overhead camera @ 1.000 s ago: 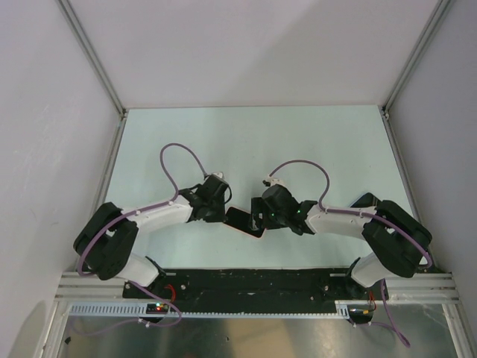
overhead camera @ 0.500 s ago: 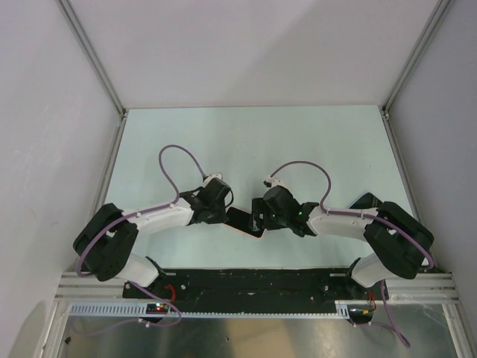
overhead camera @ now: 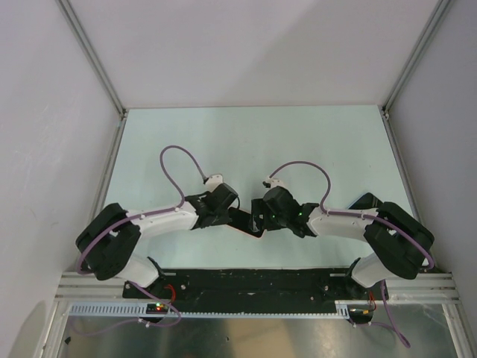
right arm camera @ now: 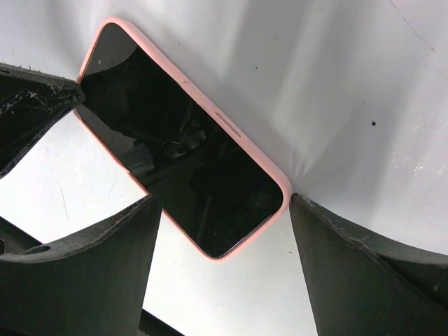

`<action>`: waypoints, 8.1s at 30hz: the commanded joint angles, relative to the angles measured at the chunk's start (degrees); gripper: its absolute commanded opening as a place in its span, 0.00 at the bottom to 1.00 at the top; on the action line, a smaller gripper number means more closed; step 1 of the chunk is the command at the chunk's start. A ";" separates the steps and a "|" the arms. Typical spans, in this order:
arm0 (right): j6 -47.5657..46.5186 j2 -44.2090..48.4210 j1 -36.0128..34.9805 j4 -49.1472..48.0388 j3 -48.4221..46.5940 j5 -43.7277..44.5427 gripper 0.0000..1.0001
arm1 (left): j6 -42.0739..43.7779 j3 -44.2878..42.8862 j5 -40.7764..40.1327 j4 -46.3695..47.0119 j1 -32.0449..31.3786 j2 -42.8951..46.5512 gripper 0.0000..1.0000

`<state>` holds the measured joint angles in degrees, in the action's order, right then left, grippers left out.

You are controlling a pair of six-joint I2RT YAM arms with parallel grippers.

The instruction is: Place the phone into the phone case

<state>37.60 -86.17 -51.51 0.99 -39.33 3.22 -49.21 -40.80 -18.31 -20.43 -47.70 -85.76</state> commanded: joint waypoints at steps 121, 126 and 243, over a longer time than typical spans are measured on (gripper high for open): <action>-17.04 -18.24 -1.53 -1.84 -9.62 -2.59 0.65 | 6.70 3.90 21.97 3.79 26.49 4.52 0.56; -7.54 -19.21 -2.00 5.42 -14.14 8.66 0.65 | 6.46 0.35 17.93 1.19 27.29 8.82 0.69; 37.02 2.26 21.20 31.79 -5.83 18.75 0.59 | 6.93 2.71 19.23 -0.76 7.60 31.49 0.81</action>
<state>62.39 -80.99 -22.94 32.58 -41.25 22.06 -41.15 -39.77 0.25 -22.28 -41.04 -56.10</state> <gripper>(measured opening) 0.731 0.805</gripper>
